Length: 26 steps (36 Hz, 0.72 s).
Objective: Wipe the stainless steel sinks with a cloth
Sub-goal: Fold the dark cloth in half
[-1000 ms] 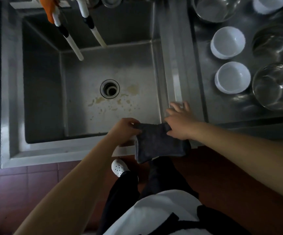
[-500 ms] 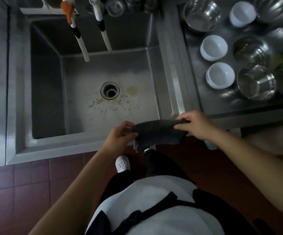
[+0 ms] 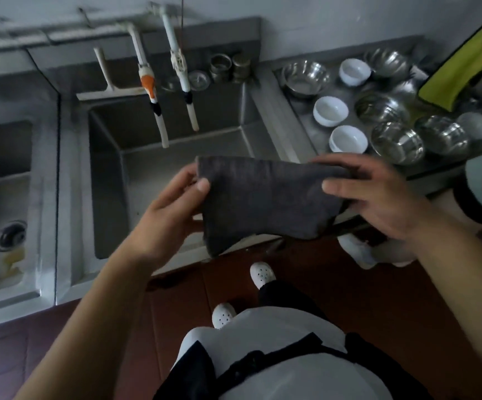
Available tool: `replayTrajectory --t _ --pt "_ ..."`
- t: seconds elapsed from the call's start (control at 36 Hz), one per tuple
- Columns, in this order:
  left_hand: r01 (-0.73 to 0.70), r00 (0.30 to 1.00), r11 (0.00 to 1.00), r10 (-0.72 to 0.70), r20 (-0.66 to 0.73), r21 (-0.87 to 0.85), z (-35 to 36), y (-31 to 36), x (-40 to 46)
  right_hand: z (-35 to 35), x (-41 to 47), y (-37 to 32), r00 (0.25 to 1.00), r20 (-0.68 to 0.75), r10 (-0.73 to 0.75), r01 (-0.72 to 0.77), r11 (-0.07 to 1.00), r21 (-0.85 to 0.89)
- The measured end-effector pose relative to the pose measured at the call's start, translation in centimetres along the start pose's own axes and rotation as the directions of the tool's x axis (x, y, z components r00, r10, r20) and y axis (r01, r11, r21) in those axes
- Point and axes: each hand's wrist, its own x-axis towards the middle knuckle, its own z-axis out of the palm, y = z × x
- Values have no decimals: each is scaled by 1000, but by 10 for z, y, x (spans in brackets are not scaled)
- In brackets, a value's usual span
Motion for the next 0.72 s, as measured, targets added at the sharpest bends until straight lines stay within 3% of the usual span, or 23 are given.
replayTrajectory --t 0.06,0.17,0.28,0.36,0.53,0.72 --pt "164 986 986 -164 8 -18 1 -15 0 11 -8 28 994 55 98 -104 986 127" --pt "444 887 894 -448 -111 -62 -5 -82 -11 56 -31 111 883 -196 426 -337 868 364" --pt "577 785 795 -603 -143 -184 -15 -133 -31 81 -39 149 788 -335 517 -378 835 399" --pt "566 779 795 -602 -173 -219 -17 -136 -36 83 -34 144 810 -357 466 -366 876 315" --pt "408 885 890 -440 -155 -203 -11 -93 -25 68 -11 107 887 -330 322 -275 944 182" --pt "268 914 960 -281 -293 -83 22 -52 -3 79 26 70 911 -369 185 -186 982 32"
